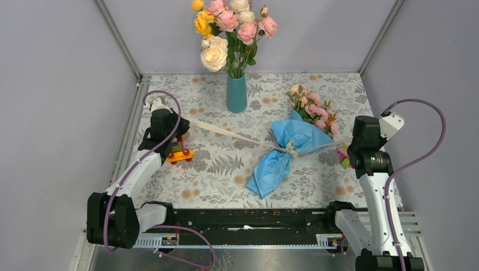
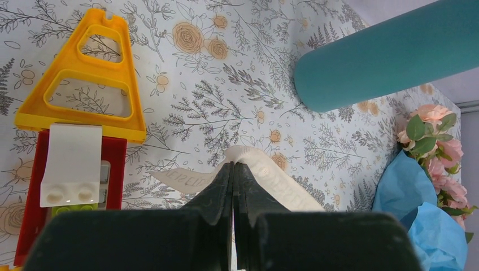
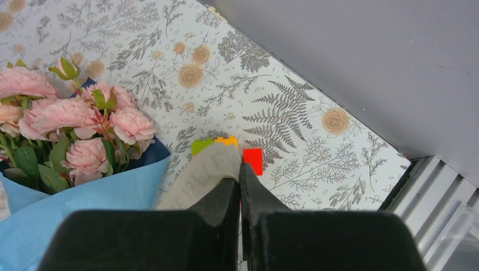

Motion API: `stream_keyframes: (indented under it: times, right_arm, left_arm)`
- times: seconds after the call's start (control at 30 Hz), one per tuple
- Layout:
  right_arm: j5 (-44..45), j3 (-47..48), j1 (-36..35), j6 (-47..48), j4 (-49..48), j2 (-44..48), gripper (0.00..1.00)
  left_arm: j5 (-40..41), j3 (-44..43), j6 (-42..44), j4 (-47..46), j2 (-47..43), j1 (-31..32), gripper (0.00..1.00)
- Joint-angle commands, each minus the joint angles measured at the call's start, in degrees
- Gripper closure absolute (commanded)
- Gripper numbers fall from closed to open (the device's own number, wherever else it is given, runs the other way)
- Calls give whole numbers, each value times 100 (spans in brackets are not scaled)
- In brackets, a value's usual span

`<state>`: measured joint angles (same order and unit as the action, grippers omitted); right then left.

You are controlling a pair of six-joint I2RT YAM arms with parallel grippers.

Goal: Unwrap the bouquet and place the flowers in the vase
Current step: Untie the ribbon from the wrapping paper.

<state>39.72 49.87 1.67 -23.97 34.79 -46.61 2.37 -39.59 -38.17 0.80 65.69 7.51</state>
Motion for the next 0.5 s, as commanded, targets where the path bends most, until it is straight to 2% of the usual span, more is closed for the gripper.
stream_keyframes:
  times: [0.0, 0.47]
  right_arm:
    - [47, 402, 158, 132, -104, 101, 100]
    - [69, 937, 439, 340, 83, 264, 100]
  left_arm:
    - [81, -102, -130, -89, -159, -86, 100]
    - [-16, -220, -95, 329, -403, -408, 100]
